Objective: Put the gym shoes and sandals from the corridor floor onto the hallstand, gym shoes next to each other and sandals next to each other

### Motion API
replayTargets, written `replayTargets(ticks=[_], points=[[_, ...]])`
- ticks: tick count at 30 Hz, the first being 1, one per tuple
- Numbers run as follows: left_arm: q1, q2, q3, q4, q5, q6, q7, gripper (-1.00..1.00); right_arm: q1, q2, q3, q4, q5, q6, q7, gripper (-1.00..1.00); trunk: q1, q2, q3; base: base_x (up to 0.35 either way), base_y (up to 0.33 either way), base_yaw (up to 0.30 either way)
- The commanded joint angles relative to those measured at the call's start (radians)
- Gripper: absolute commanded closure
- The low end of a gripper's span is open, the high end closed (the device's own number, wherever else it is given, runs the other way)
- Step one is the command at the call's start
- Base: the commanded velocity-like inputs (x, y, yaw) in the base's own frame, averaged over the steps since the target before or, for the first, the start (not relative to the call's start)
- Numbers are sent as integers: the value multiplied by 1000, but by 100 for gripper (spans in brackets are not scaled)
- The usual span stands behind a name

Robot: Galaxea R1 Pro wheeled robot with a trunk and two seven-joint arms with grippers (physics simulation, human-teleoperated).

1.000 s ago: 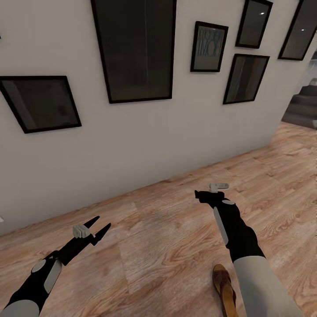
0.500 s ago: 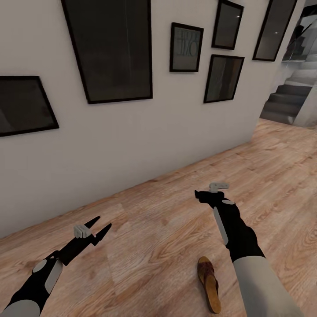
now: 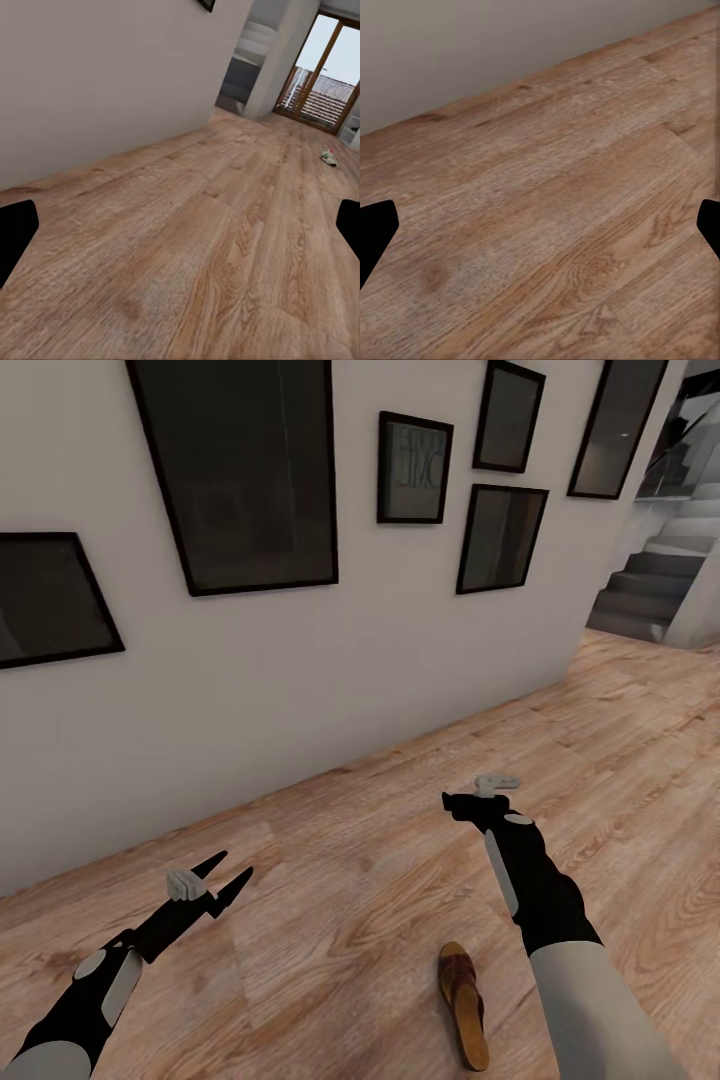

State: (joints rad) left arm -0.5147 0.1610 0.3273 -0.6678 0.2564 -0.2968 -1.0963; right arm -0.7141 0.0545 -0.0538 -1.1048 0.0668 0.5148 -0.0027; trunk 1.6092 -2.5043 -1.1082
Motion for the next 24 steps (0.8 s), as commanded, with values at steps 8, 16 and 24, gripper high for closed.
replayTargets(ticks=[8, 16, 24], points=[[-1, 0, 1, 2, 1, -5, -4, -100, 0, 1, -1, -1, 7, 5, 1, -100, 0, 0, -1, 0, -21, -6], [-1, 1, 2, 0, 0, -5, -5, -100, 0, 1, -1, -1, 7, 6, 1, -100, 0, 0, 3, 0, -1, -185], [-1, 7, 4, -99, -6, 201, 35, -100, -1, 1, 0, 0, 6, 6, 1, -100, 0, 0, 3, 0, 0, -61]])
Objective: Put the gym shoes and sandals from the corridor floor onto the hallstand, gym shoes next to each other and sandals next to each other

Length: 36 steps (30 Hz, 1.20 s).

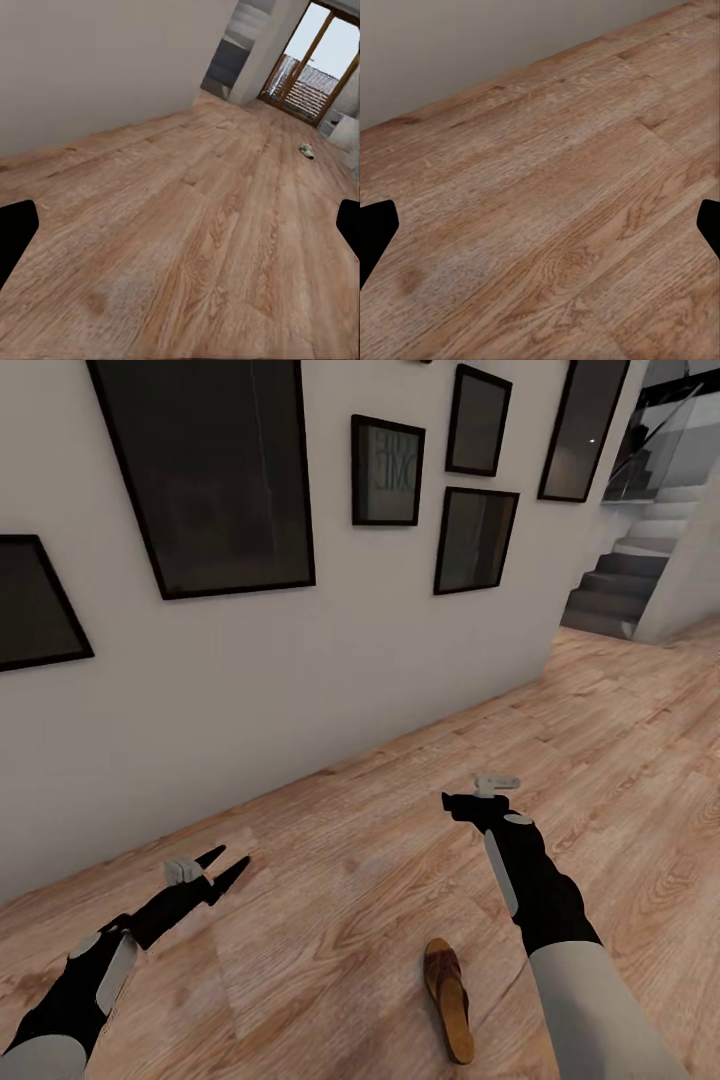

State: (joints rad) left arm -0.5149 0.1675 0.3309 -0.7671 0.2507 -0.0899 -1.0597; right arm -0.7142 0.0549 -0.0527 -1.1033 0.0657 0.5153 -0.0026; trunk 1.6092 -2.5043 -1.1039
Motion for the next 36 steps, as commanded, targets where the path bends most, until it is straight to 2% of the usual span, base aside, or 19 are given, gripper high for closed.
replayTargets(ticks=[1, 3, 4, 5, 6, 7, 8, 9, 10, 11, 13, 17, 20, 21, 22, 26, 32, 34, 36], points=[[-1, 0, 0, -31, -5, 41, 40, -100, -1, 1, -1, -1, 6, 5, 1, -100, 0, 0, -1, 0, 0, -7], [-1, 0, -2, -84, -34, 106, 186, -100, -1, 2, -1, -1, 5, 5, 1, -100, 0, 0, -1, 0, 0, -2], [-1, -2, -6, -110, -70, 123, 304, -100, -1, 2, -1, 0, 6, 5, 1, -100, 0, 0, -1, 0, 0, -1], [-1, -5, -12, -127, -96, 129, 374, -100, 0, 3, -1, 0, 6, 5, 1, -100, 0, 0, -1, 0, 0, 0], [-1, -9, -16, -135, -111, 132, 407, -100, 0, 4, -1, 0, 6, 5, 1, -100, 0, 0, -1, 0, 0, 0], [-1, -24, -28, -154, -146, 138, 472, -100, 0, 5, 0, 0, 6, 5, 1, -100, 0, 0, -1, 0, 0, 0], [-1, -54, -48, -187, -212, 162, 576, -100, 0, 7, 1, 4, 6, 4, 1, -100, 0, 0, -1, 0, 0, 0], [-1, -69, -54, -207, -243, 192, 627, -100, 0, 7, 2, 12, 6, 4, 1, -100, 0, 0, -1, 0, 0, 0], [-1, -78, -57, -216, -255, 208, 650, -100, 0, 7, 2, 16, 6, 3, 1, -100, 0, 0, -1, 0, 0, 0], [-1, -106, -61, -251, -283, 263, 724, -100, 0, 8, 2, 26, 6, 1, 1, -100, 0, 0, -1, 0, 0, 0], [-2, -147, -65, -302, -303, 336, 832, -100, 0, 8, 2, 34, 6, -1, 1, -100, 0, 0, -1, 0, 0, 0], [-2, -186, -91, -347, -335, 396, 966, -100, 0, 9, 2, 37, 7, -2, -1, -100, 0, 0, -1, 0, 0, 0], [-2, -196, -146, -365, -350, 412, 1009, -100, 0, 9, 3, 38, 6, -3, -2, -100, 0, 0, -1, 0, 0, 0], [-1, -199, -213, -370, -354, 414, 1018, -100, 0, 9, 2, 39, 6, -3, -4, -100, 0, 0, -1, 0, 0, 0], [-1, -200, -258, -371, -355, 414, 1018, -100, -1, 10, 2, 39, 7, -4, -4, -100, 0, 0, -1, 0, 0, 0], [-1, -200, -286, -371, -353, 415, 1018, -100, 0, 10, 2, 49, 11, -5, -5, -100, 0, 0, -1, 0, 0, 0], [-1, -201, -296, -379, -350, 418, 1018, -100, -1, 11, 3, 112, 12, -8, -4, -100, 0, 0, -1, 0, 0, 0], [-1, -203, -297, -400, -348, 419, 1018, -100, -1, 11, 3, 193, 13, -18, -4, -100, 0, 0, -1, 0, 0, 0], [-1, -221, -298, -425, -346, 421, 1018, -100, -1, 10, 1, 345, 12, -71, -4, -100, 0, 0, -1, 0, 0, 0]])
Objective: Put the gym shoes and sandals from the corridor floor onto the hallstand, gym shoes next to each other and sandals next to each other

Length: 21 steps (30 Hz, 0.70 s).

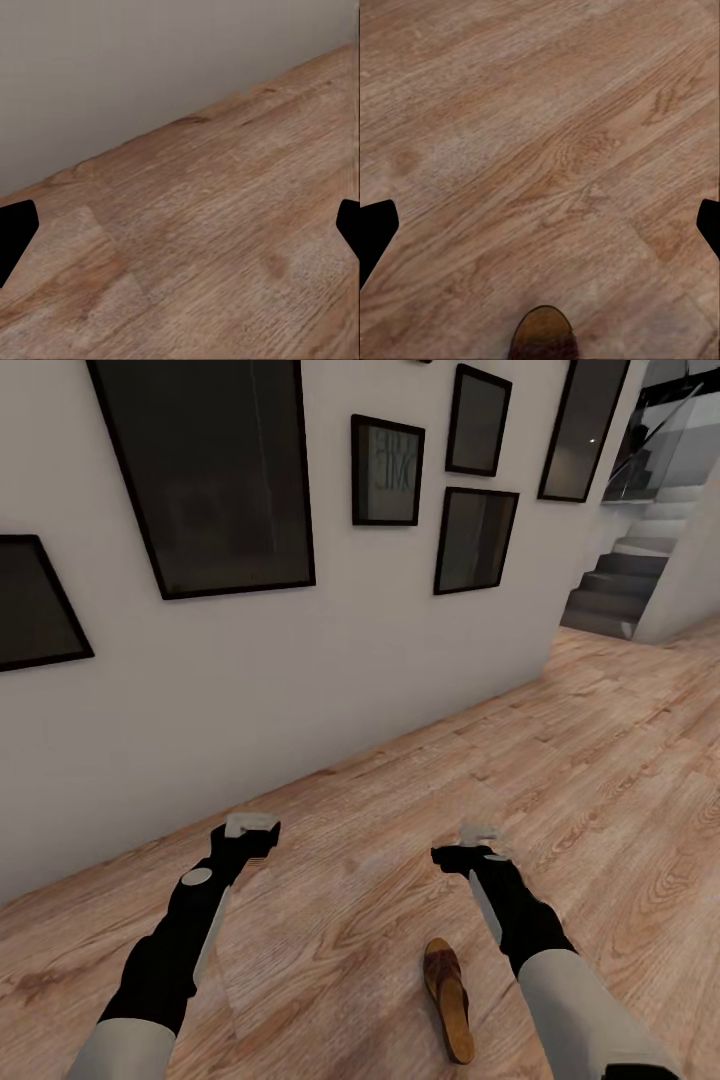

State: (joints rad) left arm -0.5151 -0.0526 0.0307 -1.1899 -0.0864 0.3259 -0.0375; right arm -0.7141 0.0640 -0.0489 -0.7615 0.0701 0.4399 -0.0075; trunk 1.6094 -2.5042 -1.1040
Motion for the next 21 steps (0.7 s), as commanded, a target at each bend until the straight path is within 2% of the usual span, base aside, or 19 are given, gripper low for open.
replayTargets(ticks=[1, 3, 5, 9, 15, 21], points=[[-1, -7, 2, -6, -9, 5, -4, -100, -1, 1, -4, 42, 7, -17, 1, -100, 0, 0, -1, 0, 0, 0], [0, -29, 2, -14, -9, 6, -4, -100, -1, 1, -6, 175, 6, -118, 1, -100, 0, 0, -1, 0, 0, 0], [0, -39, 2, -17, -10, 7, -3, -100, 0, -1, -7, 235, 5, -194, 1, -100, 0, 0, -1, 0, 0, 0], [0, -47, 2, -20, -10, 21, -3, -100, -1, -1, -5, 285, 6, -301, -1, -100, 0, 0, -1, 0, 0, 0], [0, -49, 2, -20, -10, 33, -3, -100, -1, -1, -5, 307, 1, -331, 0, -100, 2, -2, -20, 0, 0, 0], [-1, -49, -2, -20, -10, 34, -3, -100, 0, -3, -8, 313, 1, -334, 0, -100, 5, -3, -50, 0, 0, 0]])
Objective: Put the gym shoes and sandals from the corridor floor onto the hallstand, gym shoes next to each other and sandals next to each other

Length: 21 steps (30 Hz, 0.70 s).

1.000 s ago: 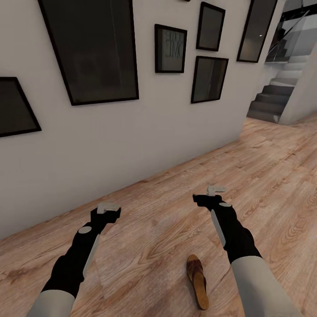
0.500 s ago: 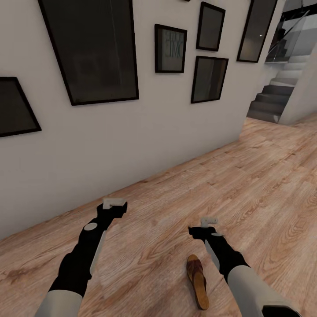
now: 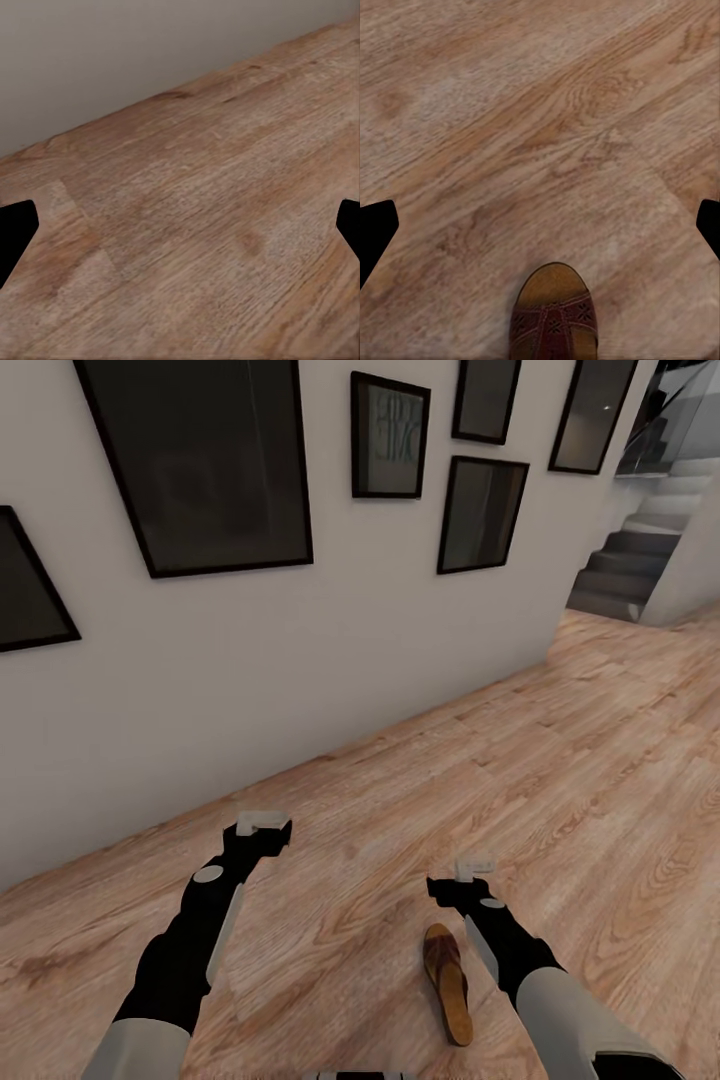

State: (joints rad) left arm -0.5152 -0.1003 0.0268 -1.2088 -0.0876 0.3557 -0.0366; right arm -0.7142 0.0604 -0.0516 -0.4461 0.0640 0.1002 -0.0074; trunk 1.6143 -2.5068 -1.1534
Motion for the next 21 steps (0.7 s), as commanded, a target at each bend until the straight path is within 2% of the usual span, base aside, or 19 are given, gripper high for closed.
replayTargets(ticks=[1, 4, 9, 18, 21], points=[[0, -1, 2, -1, -9, 5, -4, -100, 0, 1, -5, -1, 7, 6, 0, -100, 0, -1, -6, 0, 0, 0], [0, -1, 1, -1, -9, 5, -4, -100, 0, 0, -6, 18, 7, 6, 0, -100, 2, -1, -23, 0, 0, 0], [0, -2, 1, -1, -9, 5, -3, -100, 1, -2, -6, 135, 7, 4, -1, -100, 4, -3, -50, 0, 0, 0], [0, -2, 0, -1, -9, 5, -4, -100, 1, -5, -5, 200, 7, 4, 0, -100, 4, -3, -61, 0, 0, 0], [0, -2, 0, -1, -9, 5, -4, -100, 1, -5, -5, 206, 7, 4, 0, -100, 5, -3, -74, 0, 0, 0]])
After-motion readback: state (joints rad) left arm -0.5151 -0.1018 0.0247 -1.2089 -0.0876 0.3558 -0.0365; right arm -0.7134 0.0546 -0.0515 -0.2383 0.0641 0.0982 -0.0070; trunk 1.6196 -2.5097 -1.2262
